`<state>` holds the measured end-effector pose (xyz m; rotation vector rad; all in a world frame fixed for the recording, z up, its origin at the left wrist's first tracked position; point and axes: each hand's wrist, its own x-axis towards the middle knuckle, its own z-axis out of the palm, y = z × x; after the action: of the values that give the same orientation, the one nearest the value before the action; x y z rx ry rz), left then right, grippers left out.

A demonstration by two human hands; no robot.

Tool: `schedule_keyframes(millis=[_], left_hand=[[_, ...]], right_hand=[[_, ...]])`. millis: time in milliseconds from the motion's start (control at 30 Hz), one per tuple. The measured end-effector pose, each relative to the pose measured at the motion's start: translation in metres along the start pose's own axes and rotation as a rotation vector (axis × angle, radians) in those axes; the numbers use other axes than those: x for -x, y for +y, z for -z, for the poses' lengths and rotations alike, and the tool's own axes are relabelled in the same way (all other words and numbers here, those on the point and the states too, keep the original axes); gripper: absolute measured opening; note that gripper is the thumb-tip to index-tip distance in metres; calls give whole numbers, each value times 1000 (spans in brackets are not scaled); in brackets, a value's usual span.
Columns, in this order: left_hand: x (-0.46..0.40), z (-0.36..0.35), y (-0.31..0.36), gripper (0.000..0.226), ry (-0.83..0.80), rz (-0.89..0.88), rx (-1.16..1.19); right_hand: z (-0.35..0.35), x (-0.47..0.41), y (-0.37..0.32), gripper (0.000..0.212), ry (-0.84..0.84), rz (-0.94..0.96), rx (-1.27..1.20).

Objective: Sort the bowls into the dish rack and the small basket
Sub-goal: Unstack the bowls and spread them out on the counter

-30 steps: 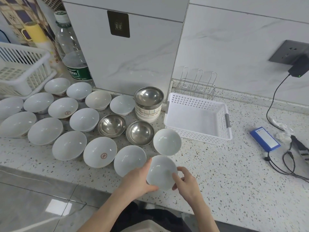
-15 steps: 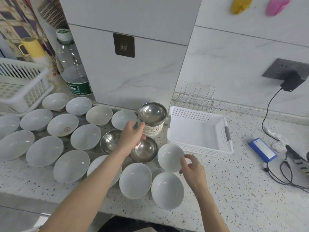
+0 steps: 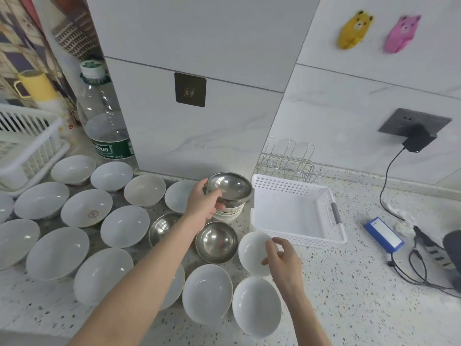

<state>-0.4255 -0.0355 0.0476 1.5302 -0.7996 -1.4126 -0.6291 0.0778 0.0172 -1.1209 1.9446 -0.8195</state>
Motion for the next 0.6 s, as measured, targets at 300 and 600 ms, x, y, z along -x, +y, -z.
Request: schedule_keyframes(millis=[300, 600], left_hand=[[11, 60, 2, 21, -147, -49, 278], [17, 131, -20, 29, -55, -2, 302]], right_hand=[[-29, -32, -54, 42, -87, -19, -54], [-70, -65, -90, 59, -102, -85, -88]])
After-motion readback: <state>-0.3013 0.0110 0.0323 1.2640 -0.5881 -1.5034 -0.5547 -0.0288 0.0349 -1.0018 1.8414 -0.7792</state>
